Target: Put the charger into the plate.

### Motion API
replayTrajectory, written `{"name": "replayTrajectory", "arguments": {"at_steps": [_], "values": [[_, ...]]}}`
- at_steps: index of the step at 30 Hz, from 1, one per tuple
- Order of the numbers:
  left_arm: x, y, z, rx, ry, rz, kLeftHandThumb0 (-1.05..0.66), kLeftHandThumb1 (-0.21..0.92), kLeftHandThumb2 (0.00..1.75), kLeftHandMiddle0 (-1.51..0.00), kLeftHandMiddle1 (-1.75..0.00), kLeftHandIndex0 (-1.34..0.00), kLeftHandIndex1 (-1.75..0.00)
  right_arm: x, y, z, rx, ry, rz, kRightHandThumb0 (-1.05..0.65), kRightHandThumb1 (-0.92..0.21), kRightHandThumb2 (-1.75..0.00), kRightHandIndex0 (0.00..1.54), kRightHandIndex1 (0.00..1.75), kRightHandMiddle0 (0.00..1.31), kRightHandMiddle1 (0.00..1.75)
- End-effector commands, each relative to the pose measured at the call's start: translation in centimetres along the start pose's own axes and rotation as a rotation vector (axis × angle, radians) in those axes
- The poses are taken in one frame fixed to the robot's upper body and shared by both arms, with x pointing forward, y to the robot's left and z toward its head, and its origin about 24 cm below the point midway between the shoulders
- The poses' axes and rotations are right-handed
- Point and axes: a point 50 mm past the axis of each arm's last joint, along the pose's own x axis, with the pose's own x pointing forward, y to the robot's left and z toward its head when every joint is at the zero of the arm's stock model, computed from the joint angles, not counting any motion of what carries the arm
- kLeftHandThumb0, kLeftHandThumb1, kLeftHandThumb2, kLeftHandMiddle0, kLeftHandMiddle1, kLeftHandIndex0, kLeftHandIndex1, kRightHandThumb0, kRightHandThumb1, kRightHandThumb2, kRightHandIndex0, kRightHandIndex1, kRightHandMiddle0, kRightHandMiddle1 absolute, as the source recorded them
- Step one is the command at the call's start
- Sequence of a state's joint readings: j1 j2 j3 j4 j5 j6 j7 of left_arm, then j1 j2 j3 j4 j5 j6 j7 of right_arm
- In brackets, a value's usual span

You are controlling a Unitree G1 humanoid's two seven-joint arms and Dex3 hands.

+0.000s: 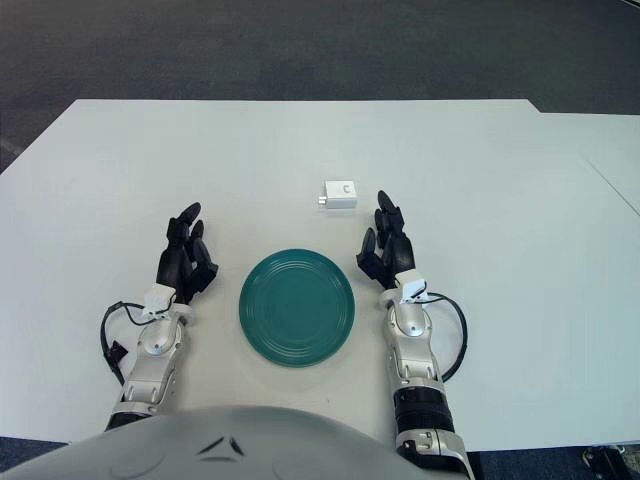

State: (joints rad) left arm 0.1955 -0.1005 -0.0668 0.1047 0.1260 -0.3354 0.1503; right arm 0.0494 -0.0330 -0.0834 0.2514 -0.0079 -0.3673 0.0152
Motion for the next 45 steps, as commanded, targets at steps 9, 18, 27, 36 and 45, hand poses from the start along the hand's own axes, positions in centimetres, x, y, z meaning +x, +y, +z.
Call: {"name": "replayTrajectory", "arguments": {"at_steps": [9, 18, 27, 36, 45], "values": [[0.0, -0.3, -0.4, -0.020, 0.016, -0.014, -0.98, 0.92, 0.94, -0.29, 0.00, 0.00, -0.77, -0.6, -0.2, -1.2, 0.014, 0.096, -0.020, -0.82, -0.92, -0.95, 0.05, 0.01, 0.00, 0.17], [0.3, -0.2, -0.4, -0.027, 0.015, -0.016, -0.97, 0.92, 0.94, -0.29, 0.00, 0.00, -0.77, -0.5, 0.0, -1.2, 0.018, 0.108, -0.030, -0.83, -0.92, -0.94, 0.07, 0.01, 0.00, 0.22], [0.5, -0.2, -0.2, -0.023, 0.015, -0.015, -0.95, 0.92, 0.93, -0.29, 0.00, 0.00, -0.76, -0.2, 0.1, -1.2, 0.010, 0.100, -0.024, -0.82, -0.92, -0.95, 0.07, 0.01, 0.00, 0.23], [0.8, -0.2, -0.2, -0.024, 0.017, -0.025, -0.95, 0.92, 0.93, -0.28, 0.00, 0.00, -0.74, 0.2, 0.2, -1.2, 0.017, 0.096, -0.022, -0.82, -0.92, -0.93, 0.08, 0.01, 0.00, 0.23], [1.4, -0.3, -0.4, -0.046, 0.007, -0.042, -0.95, 0.92, 0.94, -0.27, 0.00, 0.00, -0.73, 0.8, -0.7, -0.8, 0.007, 0.086, -0.039, -0.80, -0.92, -0.91, 0.10, 0.02, 0.00, 0.30]]}}
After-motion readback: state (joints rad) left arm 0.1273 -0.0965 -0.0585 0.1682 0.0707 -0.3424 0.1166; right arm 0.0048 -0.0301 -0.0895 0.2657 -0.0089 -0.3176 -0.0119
